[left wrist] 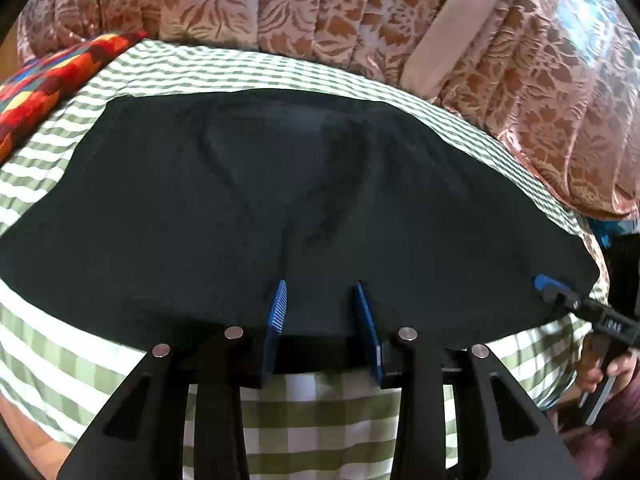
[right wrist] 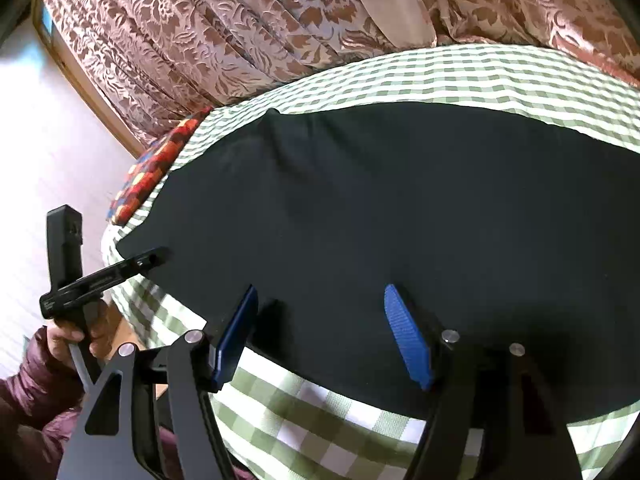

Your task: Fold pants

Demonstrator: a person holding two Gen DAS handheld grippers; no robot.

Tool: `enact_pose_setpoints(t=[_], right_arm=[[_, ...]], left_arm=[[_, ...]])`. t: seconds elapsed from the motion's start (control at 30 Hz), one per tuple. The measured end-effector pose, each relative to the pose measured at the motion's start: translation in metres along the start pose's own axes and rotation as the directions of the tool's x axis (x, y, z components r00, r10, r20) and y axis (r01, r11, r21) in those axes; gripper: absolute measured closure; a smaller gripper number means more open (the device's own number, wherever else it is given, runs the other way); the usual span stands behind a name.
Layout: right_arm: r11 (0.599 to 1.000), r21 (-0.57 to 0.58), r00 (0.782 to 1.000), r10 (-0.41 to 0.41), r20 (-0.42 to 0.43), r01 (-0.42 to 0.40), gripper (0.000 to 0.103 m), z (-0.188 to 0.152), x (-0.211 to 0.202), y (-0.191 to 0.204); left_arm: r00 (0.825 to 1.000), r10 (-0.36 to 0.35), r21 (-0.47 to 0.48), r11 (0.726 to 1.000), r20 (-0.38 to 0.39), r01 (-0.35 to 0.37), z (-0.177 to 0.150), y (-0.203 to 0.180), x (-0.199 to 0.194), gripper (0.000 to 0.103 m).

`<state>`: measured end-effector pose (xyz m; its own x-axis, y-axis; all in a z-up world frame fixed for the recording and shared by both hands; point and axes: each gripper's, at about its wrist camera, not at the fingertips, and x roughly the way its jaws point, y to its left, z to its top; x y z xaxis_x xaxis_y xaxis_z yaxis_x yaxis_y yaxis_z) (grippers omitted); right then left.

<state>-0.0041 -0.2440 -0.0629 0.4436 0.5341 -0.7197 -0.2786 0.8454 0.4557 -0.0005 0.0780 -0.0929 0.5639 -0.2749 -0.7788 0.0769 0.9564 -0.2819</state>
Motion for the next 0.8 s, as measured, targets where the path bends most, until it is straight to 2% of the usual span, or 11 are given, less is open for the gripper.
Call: enact_pose_setpoints(t=[0.07, 0.17, 0.2, 0.3, 0.4, 0.5, 0.53, 0.6, 0.63, 0.73, 0.8], right_arm=[[0.999, 0.050, 1.000, 0.001, 0.031, -0.003, 0.037, 0.006, -0.015, -0.011], [0.987, 0.161, 0.993, -0.046, 0.109, 0.028, 0.039, 0.009, -0.046, -0.045], [0.976, 0.216, 0.989, -0.068, 0.135, 0.038, 0.044, 0.008, -0.059, -0.061], [0.918, 0.390, 0.962, -0.169, 0.213, 0.075, 0.050, 0.003, -0.106, -0.117], [0.833, 0.542, 0.921, -0.293, 0.258, 0.114, 0.052, -0.005, -0.153, -0.174], [0.706, 0.703, 0.880, -0.384, 0.279, 0.085, 0.054, -0.020, -0.189, -0.230], [0.648, 0.756, 0.861, -0.432, 0.269, 0.088, 0.055, -0.030, -0.199, -0.250], [0.573, 0.818, 0.845, -0.463, 0.268, 0.054, 0.092, -0.048, -0.209, -0.279], [0.536, 0.844, 0.844, -0.460, 0.277, 0.016, 0.103, -0.058, -0.212, -0.295], [0.520, 0.848, 0.846, -0.404, 0.348, -0.101, 0.103, -0.071, -0.208, -0.311], [0.537, 0.840, 0.847, -0.407, 0.341, -0.080, 0.101, -0.067, -0.211, -0.309]], left_arm=[[1.000, 0.020, 0.016, 1.000, 0.024, -0.020, 0.008, -0.008, -0.005, 0.067], [0.998, -0.023, 0.049, 0.999, 0.059, 0.020, 0.018, -0.025, -0.013, 0.067], [0.997, -0.042, 0.067, 0.997, 0.065, 0.038, 0.021, -0.032, -0.014, 0.067], [0.994, -0.084, 0.125, 0.989, 0.068, 0.075, 0.028, -0.056, -0.006, 0.067], [0.988, -0.143, 0.155, 0.979, 0.050, 0.134, 0.033, -0.078, 0.009, 0.067], [0.983, -0.181, 0.188, 0.966, 0.014, 0.175, 0.027, -0.097, 0.022, 0.067], [0.981, -0.191, 0.188, 0.964, -0.008, 0.190, 0.024, -0.099, 0.027, 0.067], [0.978, -0.193, 0.176, 0.963, -0.085, 0.205, 0.014, -0.098, 0.043, 0.067], [0.979, -0.178, 0.172, 0.966, -0.100, 0.193, 0.008, -0.095, 0.049, 0.067], [0.975, -0.205, 0.148, 0.965, -0.083, 0.215, 0.003, -0.086, 0.050, 0.067], [0.974, -0.206, 0.135, 0.967, -0.094, 0.218, 0.007, -0.085, 0.051, 0.067]])
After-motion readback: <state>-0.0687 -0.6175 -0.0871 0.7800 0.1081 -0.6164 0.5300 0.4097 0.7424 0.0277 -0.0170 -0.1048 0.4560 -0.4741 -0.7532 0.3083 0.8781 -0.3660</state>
